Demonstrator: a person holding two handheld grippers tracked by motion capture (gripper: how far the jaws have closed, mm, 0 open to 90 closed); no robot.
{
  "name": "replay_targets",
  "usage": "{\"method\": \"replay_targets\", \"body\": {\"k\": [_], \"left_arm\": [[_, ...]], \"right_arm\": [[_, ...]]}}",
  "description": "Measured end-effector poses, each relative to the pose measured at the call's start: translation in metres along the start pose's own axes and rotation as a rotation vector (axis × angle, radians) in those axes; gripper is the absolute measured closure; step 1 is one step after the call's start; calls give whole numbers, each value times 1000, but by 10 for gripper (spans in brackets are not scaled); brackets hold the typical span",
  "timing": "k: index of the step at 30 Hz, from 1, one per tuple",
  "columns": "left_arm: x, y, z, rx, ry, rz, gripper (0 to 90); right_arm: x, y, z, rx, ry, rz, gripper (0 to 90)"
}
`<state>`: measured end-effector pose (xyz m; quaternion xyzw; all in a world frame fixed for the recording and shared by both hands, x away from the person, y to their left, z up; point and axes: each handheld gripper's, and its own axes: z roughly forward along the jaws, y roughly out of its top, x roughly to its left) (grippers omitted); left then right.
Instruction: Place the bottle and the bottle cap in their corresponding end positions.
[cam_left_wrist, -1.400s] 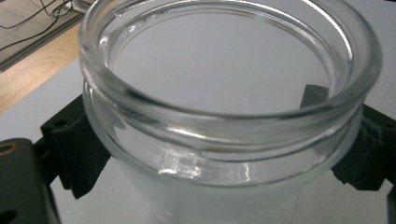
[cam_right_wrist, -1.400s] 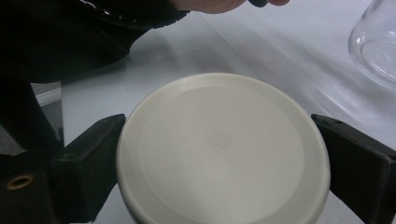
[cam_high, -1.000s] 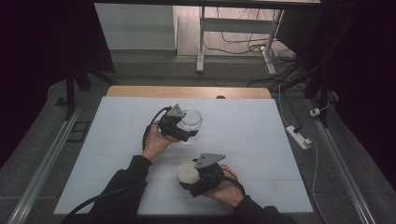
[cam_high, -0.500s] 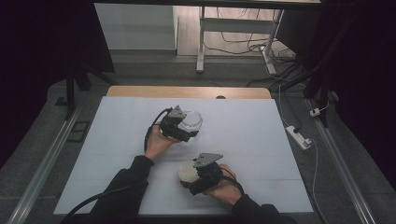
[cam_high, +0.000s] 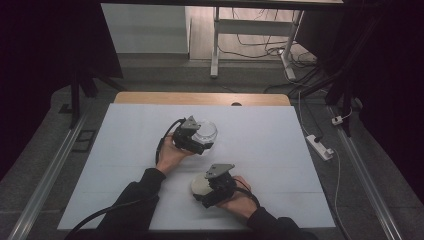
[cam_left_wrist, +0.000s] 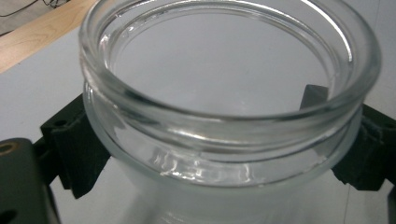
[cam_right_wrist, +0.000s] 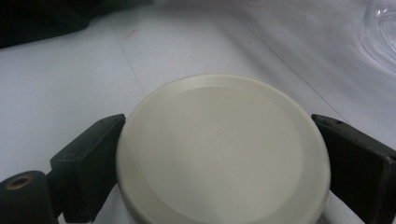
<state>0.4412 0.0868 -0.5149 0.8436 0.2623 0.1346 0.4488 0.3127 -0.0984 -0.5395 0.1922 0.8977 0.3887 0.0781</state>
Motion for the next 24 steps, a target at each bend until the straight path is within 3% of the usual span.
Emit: {"method": "replay_targets", "body": {"k": [2, 6, 16, 24], "left_arm": [[0, -1, -1, 3, 0, 8, 71], [1, -3, -2, 3, -3, -15, 70], [-4, -2, 1, 38, 28, -10, 43], [-5, -1, -1, 55, 18, -27, 2]], "right_arm": [[-1, 0, 1, 7, 1, -1, 67], [-1, 0, 2, 24, 4, 5, 65], [-3, 1, 1, 19, 19, 35, 57], [-3, 3, -3, 5, 24, 30, 53]]}}
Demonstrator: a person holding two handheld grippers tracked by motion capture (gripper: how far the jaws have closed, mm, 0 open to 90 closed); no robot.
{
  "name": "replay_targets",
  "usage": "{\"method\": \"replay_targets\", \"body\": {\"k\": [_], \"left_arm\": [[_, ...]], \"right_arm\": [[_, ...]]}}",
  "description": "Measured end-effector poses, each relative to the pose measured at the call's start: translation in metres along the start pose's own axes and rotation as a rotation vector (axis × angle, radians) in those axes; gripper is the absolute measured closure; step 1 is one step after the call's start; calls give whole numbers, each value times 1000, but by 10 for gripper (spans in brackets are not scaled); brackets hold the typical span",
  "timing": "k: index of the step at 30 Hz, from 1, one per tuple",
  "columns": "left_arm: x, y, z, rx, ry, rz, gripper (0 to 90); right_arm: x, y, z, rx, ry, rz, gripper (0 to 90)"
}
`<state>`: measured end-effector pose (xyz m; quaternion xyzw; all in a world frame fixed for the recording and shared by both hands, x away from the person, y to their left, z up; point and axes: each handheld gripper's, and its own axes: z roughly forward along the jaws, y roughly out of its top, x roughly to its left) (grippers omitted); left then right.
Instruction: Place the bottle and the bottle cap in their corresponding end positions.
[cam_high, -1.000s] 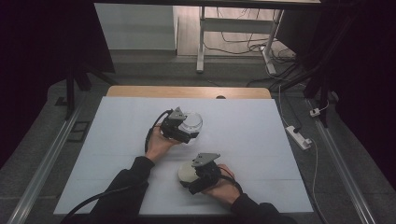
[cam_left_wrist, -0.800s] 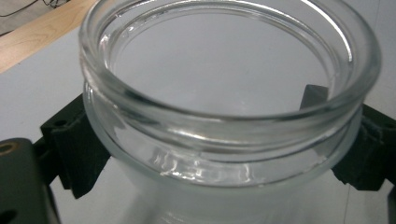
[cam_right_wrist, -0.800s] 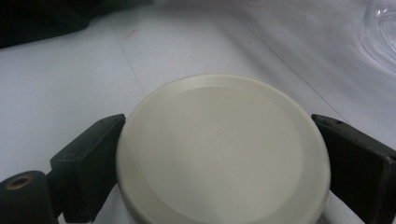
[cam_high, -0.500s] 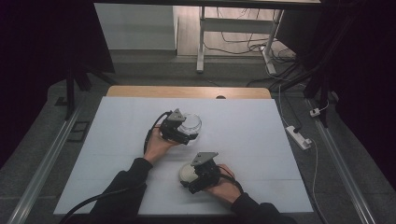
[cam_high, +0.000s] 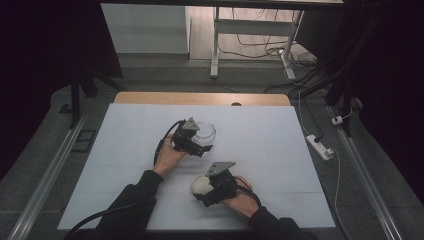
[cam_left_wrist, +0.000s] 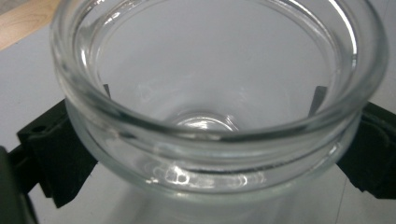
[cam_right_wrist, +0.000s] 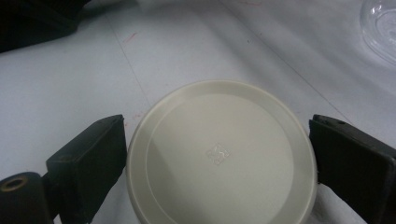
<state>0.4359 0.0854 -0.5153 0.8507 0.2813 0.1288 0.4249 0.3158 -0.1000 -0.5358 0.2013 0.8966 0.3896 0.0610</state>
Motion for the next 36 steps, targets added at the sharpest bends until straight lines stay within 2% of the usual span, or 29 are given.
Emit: {"method": "replay_targets", "body": {"k": [7, 17, 23, 27, 30, 36], "left_arm": [[-2, -4, -6, 18, 8, -1, 0], [-5, -15, -20, 42, 2, -38, 0], [-9, -21, -33, 49, -10, -51, 0], [-11, -27, -43, 35, -35, -90, 0], [-15, -31, -53, 27, -50, -94, 0], [-28, -37, -72, -5, -77, -99, 0]], "right_arm": [[0, 2, -5, -18, 3, 7, 49], [-1, 3, -14, -36, 24, 11, 32], [-1, 2, -23, -51, 15, 17, 5], [-3, 1, -28, -46, 22, 39, 0], [-4, 0, -32, -48, 22, 51, 0], [-7, -1, -39, -52, -9, 66, 0]]}}
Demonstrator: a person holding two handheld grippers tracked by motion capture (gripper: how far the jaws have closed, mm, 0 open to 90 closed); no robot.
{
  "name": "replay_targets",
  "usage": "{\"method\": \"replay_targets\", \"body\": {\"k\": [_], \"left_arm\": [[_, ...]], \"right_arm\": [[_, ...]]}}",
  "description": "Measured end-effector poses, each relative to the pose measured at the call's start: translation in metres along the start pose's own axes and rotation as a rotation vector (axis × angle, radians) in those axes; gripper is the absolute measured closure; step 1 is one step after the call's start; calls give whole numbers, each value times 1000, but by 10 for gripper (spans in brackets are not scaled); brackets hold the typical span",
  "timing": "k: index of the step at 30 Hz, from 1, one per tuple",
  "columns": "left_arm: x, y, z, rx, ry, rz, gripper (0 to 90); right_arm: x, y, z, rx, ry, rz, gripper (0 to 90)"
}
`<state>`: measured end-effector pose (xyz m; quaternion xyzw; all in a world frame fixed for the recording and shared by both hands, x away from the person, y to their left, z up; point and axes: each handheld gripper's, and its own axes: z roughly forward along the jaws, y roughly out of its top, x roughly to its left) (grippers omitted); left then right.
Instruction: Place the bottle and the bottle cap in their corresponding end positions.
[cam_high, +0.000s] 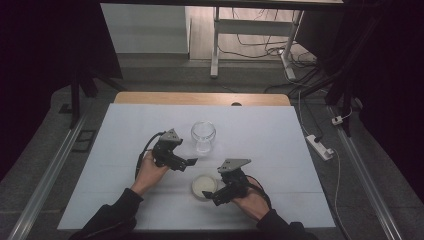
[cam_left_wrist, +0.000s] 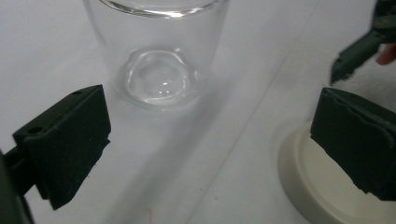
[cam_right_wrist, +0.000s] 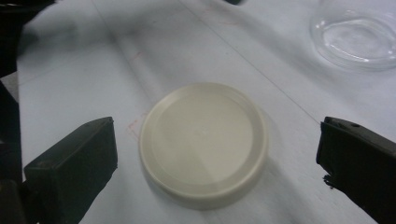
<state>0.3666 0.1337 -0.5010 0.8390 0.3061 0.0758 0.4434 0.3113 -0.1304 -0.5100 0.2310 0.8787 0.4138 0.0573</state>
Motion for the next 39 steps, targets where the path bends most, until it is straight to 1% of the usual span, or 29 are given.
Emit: {"method": "replay_targets", "body": {"k": [5, 7, 10, 14, 20, 26, 30, 35, 39], "left_arm": [[-11, -6, -15, -13, -10, 3, 0], [-14, -9, -20, -10, -4, 6, 0], [-20, -14, -27, 1, -7, 1, 0], [-27, -21, -35, 10, -3, 2, 0], [-35, -34, -51, 10, 0, -18, 0], [-43, -51, -68, 27, 25, -28, 0], [-48, -65, -80, 34, 39, -48, 0], [-52, -82, -97, 36, 75, -72, 0], [-54, -94, -110, 31, 100, -97, 0]], "right_arm": [[0, -2, -6, 6, -15, -12, 0], [1, -2, -8, 7, -20, -14, 0], [1, -3, -13, 2, -25, -12, 0], [1, -5, -21, -8, -39, -6, 0], [-2, -14, -38, -21, -69, 13, 0], [-7, -24, -54, -31, -102, 52, 0], [-11, -32, -65, -40, -121, 83, 0], [-13, -42, -77, -49, -152, 99, 0], [-13, -49, -86, -46, -179, 107, 0]]}}
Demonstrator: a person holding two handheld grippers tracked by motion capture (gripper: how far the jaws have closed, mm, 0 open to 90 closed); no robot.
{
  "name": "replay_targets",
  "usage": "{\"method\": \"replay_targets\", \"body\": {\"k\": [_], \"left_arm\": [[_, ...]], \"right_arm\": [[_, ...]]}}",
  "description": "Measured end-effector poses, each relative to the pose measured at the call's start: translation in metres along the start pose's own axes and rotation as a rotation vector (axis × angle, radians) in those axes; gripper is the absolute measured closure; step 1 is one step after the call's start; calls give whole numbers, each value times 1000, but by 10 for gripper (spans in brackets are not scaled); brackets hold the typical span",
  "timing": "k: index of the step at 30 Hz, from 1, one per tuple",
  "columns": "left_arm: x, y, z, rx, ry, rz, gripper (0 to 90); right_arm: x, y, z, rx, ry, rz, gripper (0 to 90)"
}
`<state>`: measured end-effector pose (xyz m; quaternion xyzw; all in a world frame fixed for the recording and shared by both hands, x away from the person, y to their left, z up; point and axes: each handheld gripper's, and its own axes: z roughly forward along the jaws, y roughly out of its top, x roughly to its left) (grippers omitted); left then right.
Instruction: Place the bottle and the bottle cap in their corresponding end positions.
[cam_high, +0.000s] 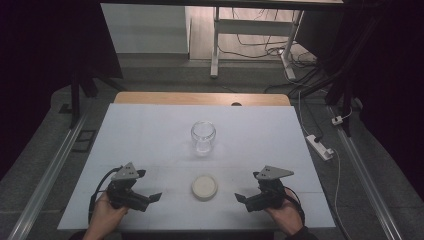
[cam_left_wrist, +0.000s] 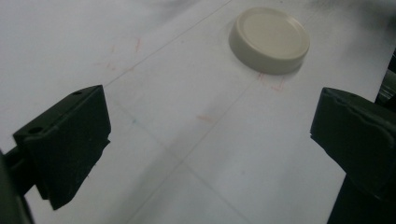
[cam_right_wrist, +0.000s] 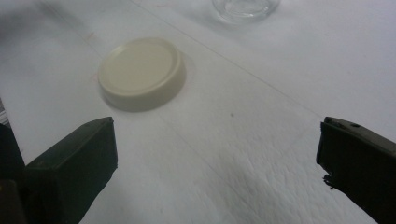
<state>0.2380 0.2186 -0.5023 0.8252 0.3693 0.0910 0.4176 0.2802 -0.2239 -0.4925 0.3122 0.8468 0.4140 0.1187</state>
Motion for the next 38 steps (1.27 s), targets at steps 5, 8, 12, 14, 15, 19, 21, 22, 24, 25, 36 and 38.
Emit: {"method": "replay_targets", "body": {"k": [5, 8, 12, 14, 15, 19, 21, 22, 24, 25, 36, 38], "left_arm": [[3, -15, -15, -19, 15, -42, 0], [4, -24, -22, -11, 40, -56, 0], [4, -35, -31, -7, 60, -78, 0], [4, -41, -35, -6, 74, -88, 0], [4, -43, -37, -6, 80, -95, 0], [5, -53, -45, -4, 103, -116, 0], [5, -57, -49, -1, 119, -123, 0], [5, -59, -50, 2, 128, -128, 0], [5, -63, -52, 13, 143, -134, 0], [5, -64, -52, 21, 149, -136, 0], [6, -71, -53, 61, 174, -172, 0], [7, -70, -52, 62, 170, -177, 0]], "right_arm": [[-3, -10, -11, 7, -35, 17, 0], [-4, -16, -19, 8, -64, 30, 0], [-7, -24, -28, 8, -91, 52, 0], [-9, -28, -32, 8, -100, 66, 0], [-9, -30, -34, 8, -105, 75, 0], [-11, -37, -42, 15, -125, 93, 0], [-12, -40, -45, 17, -131, 101, 0], [-12, -41, -47, 18, -136, 108, 0], [-13, -44, -50, 21, -141, 118, 0], [-13, -45, -52, 22, -144, 124, 0], [-15, -55, -61, 45, -166, 169, 0], [-15, -55, -61, 46, -167, 173, 0]]}}
